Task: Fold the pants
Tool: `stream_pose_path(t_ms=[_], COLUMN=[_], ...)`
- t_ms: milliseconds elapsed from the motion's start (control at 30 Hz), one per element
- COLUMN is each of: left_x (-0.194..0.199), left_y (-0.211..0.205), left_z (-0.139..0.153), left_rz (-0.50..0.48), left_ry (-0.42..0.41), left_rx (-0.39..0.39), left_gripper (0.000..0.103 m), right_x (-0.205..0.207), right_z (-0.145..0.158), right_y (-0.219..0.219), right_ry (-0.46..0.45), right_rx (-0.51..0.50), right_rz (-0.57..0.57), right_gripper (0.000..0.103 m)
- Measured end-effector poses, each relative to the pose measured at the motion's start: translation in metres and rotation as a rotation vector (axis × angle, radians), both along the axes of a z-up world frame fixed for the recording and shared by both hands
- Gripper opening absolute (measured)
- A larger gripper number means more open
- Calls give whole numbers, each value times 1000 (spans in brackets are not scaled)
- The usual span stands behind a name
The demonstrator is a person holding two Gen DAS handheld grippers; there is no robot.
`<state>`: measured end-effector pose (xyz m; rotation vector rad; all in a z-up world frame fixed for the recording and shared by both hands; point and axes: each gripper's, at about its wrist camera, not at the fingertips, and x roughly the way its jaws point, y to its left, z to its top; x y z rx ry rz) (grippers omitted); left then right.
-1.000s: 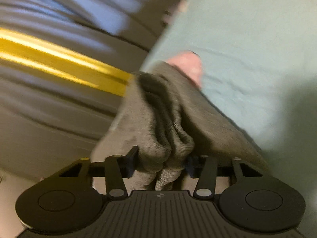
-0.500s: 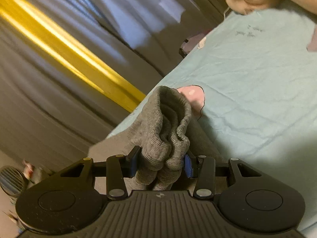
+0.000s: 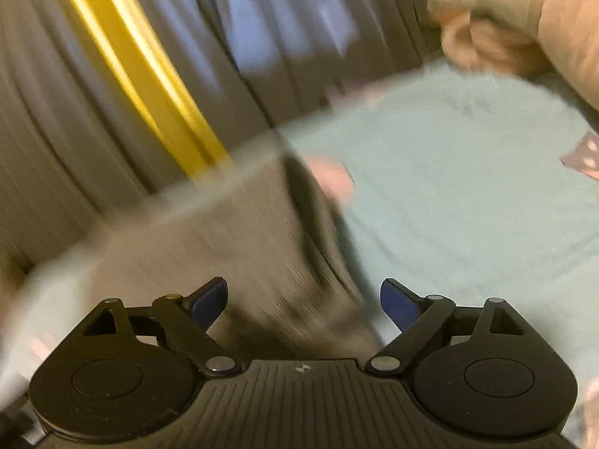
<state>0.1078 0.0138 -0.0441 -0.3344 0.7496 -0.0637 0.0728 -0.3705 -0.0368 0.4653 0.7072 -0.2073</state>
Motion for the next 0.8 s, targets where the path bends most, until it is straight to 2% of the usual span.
stream_pose_path(t_ms=[33,133,200,267,300,367,433,533,700,800], left_x=[4,5,3,1,-1,-3,-7,-18,-44,-65], left_y=[-3,-5,-3,-2,-3,-7,-13,-19,-33,-51], left_z=[-4,-7,-5,-5,-4,-2,0,9,21,29], left_rz=[-3,1,8,26,35,33,41,51,-24,-85], left_ry=[28,31,27,32,37,45,48,37,60,61], left_rx=[20,33,27,38,53,92,141,198,224,288], left_gripper=[96,99,99,101,102,102,102,102,102,102], right_x=[1,-2,-6,-20,-28,-30,-38,-52,-83,-95], right_z=[-8,-14,-8,6,10,8,13,15,35,42], right_y=[2,2,-2,-2,1,12,27,52,73,93], right_ry=[41,9,1,-54,-60,-3,12,116,57,92], right_rx=[-37,-14,30,40,-3,-128,-235,-382,-314,-312], right_rz=[4,9,-18,-26,-32,-5,20,46,113,134], right_gripper=[99,99,99,99,99,99,99,99,99,99])
